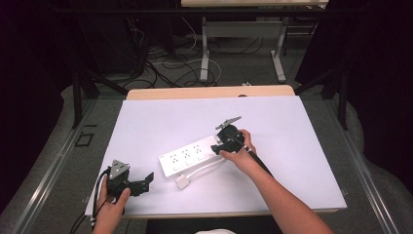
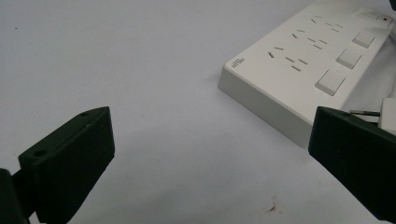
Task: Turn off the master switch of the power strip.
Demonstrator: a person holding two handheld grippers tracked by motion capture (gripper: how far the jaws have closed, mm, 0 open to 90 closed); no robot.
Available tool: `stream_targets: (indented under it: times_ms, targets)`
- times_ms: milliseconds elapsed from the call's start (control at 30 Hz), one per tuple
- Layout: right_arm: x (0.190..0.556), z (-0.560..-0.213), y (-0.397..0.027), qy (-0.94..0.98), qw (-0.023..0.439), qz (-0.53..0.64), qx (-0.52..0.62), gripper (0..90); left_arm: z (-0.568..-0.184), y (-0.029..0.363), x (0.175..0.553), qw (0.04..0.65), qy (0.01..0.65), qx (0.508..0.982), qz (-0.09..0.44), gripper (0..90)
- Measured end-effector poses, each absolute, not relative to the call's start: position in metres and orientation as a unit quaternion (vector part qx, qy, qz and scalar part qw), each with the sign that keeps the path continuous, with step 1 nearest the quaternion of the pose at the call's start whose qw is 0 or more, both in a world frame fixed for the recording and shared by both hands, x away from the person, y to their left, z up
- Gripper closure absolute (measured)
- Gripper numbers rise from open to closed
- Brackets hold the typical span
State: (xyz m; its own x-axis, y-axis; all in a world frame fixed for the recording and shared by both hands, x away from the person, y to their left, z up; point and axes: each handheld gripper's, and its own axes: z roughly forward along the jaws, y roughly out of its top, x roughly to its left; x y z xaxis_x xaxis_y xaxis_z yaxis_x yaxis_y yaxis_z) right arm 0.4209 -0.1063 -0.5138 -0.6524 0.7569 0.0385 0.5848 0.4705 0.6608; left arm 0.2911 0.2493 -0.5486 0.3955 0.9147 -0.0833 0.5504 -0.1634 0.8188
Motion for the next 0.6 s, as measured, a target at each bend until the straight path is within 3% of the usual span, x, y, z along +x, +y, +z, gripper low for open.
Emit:
stream_targets:
  times_ms: [367,600]
  targets:
    - [0.4177,-0.5136,-0.1044,0.840,0.119,0.343,0.404,32.8,-0.5484,0.2503,0.2900,0.408,0.503,0.728,0.224,0.6]
    - [0.4173,-0.5119,-0.1059,0.839,0.124,0.336,0.410,18.1,-0.5488,0.2511,0.2889,0.406,0.503,0.729,0.225,0.7]
